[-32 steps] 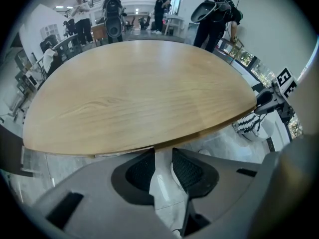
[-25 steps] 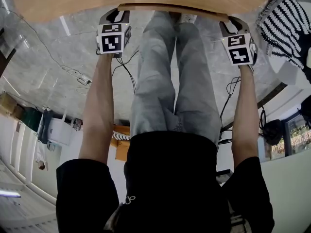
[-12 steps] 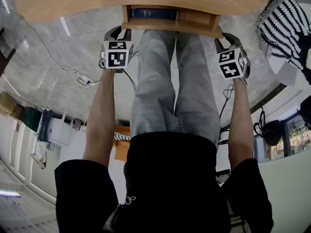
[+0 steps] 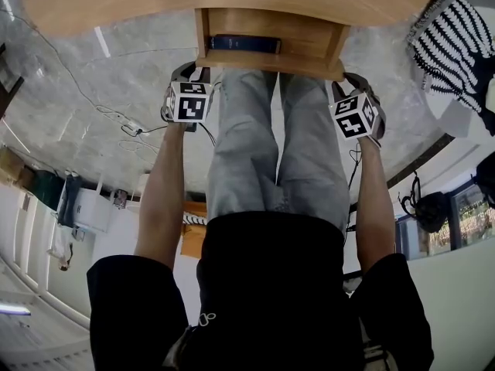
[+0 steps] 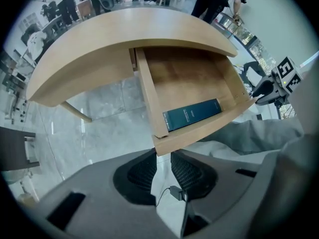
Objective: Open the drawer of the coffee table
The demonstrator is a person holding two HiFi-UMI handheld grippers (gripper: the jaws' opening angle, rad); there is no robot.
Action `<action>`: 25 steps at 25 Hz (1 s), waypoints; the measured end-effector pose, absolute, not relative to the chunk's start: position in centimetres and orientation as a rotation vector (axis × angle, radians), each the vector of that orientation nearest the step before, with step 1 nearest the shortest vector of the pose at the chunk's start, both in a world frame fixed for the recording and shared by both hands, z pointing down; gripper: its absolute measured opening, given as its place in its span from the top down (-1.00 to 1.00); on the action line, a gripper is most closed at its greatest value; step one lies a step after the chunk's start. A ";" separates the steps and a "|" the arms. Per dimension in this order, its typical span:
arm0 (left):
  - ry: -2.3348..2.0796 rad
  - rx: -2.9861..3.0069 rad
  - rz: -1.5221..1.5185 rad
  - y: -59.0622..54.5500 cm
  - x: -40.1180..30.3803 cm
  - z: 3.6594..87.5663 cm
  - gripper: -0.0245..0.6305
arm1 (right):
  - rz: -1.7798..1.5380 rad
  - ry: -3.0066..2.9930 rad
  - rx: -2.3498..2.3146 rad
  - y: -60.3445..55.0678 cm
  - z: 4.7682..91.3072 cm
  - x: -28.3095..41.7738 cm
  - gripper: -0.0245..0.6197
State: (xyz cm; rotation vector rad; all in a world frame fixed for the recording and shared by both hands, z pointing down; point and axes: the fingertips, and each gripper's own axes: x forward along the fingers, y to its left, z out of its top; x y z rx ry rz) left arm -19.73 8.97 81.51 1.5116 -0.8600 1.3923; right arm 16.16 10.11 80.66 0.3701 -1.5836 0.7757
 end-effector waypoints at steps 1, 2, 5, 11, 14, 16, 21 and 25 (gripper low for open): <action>-0.860 1.507 1.392 9.1 -19.7 81.7 0.68 | 0.775 -1.580 0.369 10.2 80.8 16.2 0.54; -0.860 1.504 1.392 9.1 -19.8 81.9 0.68 | 0.774 -1.576 0.366 10.2 81.0 16.1 0.54; -0.840 1.500 1.409 9.5 -19.9 82.6 0.67 | 0.773 -1.563 0.354 10.5 81.7 16.0 0.54; -0.818 1.483 1.430 10.0 -20.1 84.0 0.67 | 0.773 -1.541 0.349 10.9 83.1 15.8 0.54; -0.814 1.469 1.437 10.2 -19.9 85.0 0.67 | 0.775 -1.532 0.344 11.1 84.1 16.1 0.53; -0.811 1.464 1.440 10.3 -19.9 85.4 0.67 | 0.778 -1.528 0.340 11.2 84.5 16.0 0.52; -0.814 1.447 1.425 10.4 -19.8 85.2 0.67 | 0.793 -1.518 0.368 11.3 84.4 16.1 0.49; -0.896 1.352 1.394 10.4 -19.9 85.2 0.67 | 0.796 -1.481 0.415 11.2 84.3 16.2 0.49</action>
